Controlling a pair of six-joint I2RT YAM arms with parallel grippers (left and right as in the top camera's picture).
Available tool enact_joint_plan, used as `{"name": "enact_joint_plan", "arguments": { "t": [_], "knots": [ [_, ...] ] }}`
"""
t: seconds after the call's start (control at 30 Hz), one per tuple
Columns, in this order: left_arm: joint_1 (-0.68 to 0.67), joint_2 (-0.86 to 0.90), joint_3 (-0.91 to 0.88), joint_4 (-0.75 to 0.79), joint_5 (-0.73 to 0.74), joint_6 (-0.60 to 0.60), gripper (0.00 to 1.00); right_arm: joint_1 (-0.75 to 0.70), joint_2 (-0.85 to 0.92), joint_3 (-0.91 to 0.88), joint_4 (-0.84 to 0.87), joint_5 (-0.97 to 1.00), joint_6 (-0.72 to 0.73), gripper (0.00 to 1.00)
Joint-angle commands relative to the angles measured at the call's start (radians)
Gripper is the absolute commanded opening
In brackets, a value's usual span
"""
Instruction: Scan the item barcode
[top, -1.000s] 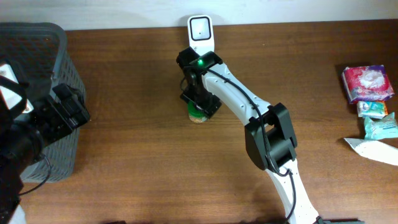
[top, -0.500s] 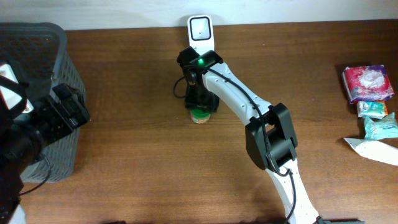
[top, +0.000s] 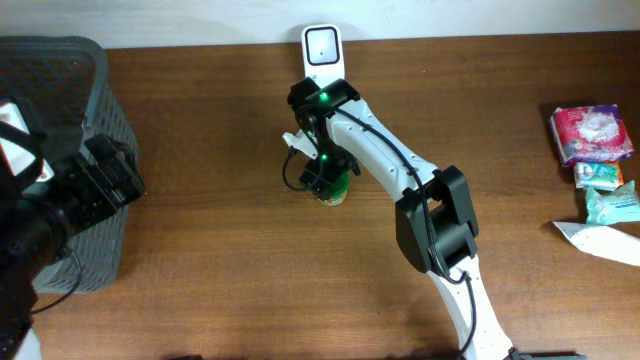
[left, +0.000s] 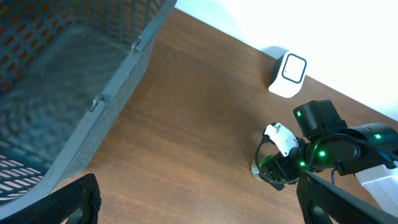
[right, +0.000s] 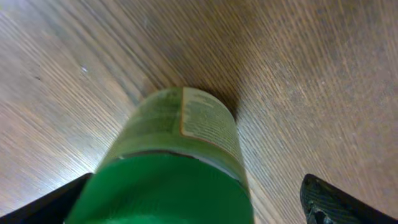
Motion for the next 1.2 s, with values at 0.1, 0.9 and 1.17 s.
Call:
{"name": "enact_joint_plan", "arguments": {
  "t": [0.1, 0.9, 1.17],
  "knots": [
    [0.006, 0.0, -0.001, 0.0, 0.007, -0.01, 0.99, -0.005, -0.033, 0.131, -0.006, 0.034, 0.478, 0.99],
    [0.006, 0.0, -0.001, 0.0, 0.007, -0.01, 0.99, -0.028, -0.032, 0.115, -0.14, -0.129, 1.753, 0.99],
    [0.006, 0.0, -0.001, 0.0, 0.007, -0.01, 0.99, 0.016, 0.009, 0.115, -0.125, -0.101, 1.83, 0.99]
  ]
}}
